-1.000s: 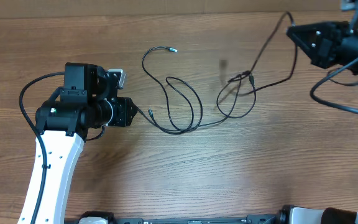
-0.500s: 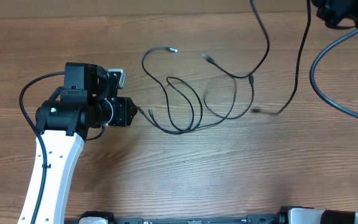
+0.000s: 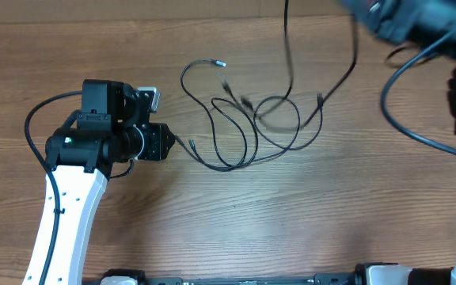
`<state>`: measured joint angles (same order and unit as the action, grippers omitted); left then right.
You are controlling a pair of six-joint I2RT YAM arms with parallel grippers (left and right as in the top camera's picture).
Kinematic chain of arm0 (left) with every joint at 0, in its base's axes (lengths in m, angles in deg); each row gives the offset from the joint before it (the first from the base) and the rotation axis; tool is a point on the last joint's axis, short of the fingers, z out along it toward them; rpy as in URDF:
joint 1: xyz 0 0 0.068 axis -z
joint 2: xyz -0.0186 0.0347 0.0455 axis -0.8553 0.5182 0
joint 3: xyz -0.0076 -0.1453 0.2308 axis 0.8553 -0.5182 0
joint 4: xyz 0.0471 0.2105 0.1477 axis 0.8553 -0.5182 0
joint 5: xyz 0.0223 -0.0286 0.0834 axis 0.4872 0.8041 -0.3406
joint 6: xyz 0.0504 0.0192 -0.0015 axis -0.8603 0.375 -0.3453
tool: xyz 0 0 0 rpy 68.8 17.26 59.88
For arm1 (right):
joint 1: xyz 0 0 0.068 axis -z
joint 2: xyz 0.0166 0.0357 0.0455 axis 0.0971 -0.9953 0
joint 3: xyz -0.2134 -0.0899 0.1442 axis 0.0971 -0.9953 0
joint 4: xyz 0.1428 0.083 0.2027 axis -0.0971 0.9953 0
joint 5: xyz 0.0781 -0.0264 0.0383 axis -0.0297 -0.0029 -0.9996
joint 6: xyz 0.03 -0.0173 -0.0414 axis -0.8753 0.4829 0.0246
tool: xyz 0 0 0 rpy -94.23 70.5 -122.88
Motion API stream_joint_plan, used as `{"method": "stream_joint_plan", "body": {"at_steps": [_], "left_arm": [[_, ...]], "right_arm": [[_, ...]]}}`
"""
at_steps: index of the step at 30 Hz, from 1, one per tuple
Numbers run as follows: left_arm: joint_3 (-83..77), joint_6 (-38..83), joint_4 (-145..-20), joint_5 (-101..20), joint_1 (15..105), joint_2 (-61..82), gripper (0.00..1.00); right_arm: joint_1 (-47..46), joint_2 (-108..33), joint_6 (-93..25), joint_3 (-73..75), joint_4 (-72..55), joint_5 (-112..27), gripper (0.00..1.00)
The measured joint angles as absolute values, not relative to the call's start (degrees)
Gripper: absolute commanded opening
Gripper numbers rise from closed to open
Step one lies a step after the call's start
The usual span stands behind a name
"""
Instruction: Untangle cables
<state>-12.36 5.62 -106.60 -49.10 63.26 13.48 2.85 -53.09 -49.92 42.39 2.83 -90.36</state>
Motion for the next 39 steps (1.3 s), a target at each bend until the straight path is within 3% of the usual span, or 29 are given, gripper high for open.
{"method": "stream_joint_plan", "body": {"at_steps": [4,9,20,29,35,39], "left_arm": [[-12.36,5.62,-105.92,-48.51,63.26,13.50,0.41],[-12.36,5.62,-104.00,-45.67,63.26,13.50,0.50],[-12.36,5.59,-97.53,-32.11,63.26,13.50,0.58],[-12.36,-3.00,-95.36,-25.93,63.26,13.50,0.63],[-12.40,-12.15,-87.52,-19.07,63.26,13.50,0.63],[-12.42,-15.17,-82.75,-17.80,63.26,13.50,0.70]], "right_arm": [[-1.19,-55.74,-40.41,42.28,19.75,-82.12,0.04],[-6.53,-61.29,-30.97,42.24,28.29,-75.46,0.04],[-22.11,-65.44,-23.76,42.24,24.99,-72.86,0.04],[-22.29,-65.44,-23.17,42.24,26.96,-72.11,0.04],[-22.26,-65.44,-23.17,42.24,27.18,-77.58,0.04],[-22.26,-65.44,-23.15,42.24,27.11,-82.63,0.04]]}}
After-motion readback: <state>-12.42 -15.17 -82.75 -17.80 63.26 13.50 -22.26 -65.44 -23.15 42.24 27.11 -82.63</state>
